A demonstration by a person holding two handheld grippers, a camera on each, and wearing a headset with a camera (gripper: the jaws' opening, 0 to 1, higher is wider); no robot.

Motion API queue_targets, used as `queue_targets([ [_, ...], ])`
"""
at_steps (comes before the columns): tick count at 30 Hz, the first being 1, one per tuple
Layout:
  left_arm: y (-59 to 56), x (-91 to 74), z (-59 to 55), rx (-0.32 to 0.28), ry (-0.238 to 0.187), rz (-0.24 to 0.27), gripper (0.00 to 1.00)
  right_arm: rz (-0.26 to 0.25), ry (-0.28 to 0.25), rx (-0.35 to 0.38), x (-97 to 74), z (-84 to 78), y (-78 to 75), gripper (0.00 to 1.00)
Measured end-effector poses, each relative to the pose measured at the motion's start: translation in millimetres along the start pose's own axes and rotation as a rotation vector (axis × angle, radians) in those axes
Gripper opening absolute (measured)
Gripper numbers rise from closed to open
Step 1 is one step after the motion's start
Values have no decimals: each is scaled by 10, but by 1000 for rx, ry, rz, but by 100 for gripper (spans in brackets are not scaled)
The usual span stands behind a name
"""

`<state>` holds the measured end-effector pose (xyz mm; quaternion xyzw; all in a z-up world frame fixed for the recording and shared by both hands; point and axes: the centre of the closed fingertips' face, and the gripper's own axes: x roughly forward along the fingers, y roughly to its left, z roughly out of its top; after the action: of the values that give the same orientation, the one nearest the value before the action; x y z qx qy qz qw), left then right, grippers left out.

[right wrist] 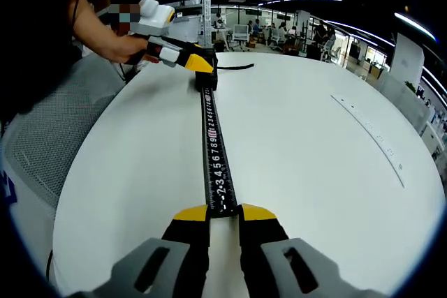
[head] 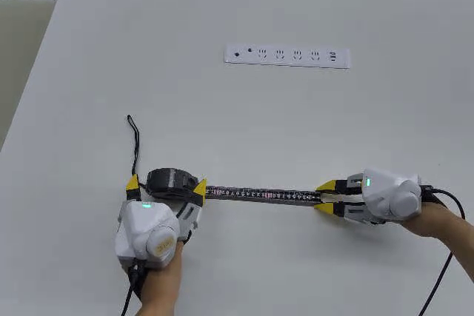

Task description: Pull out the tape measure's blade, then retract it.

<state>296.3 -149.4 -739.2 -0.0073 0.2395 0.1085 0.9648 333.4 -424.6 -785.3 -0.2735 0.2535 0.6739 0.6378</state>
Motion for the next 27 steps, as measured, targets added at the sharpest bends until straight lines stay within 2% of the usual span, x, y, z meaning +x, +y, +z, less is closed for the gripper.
queue_targets([
  [6, -16, 38, -31, -17, 13, 6, 71, 1, -2, 5, 9, -11, -2, 13],
  [16, 33, 93, -131, -73, 48, 39, 69, -2, 5, -16, 10, -6, -7, 12],
  [19, 14, 125, -167, -66, 66, 35, 68, -2, 7, -17, 3, 13, -1, 12],
  [27, 18, 125, -180, -49, 66, 43, 68, -5, 11, -21, 3, 2, -3, 12],
])
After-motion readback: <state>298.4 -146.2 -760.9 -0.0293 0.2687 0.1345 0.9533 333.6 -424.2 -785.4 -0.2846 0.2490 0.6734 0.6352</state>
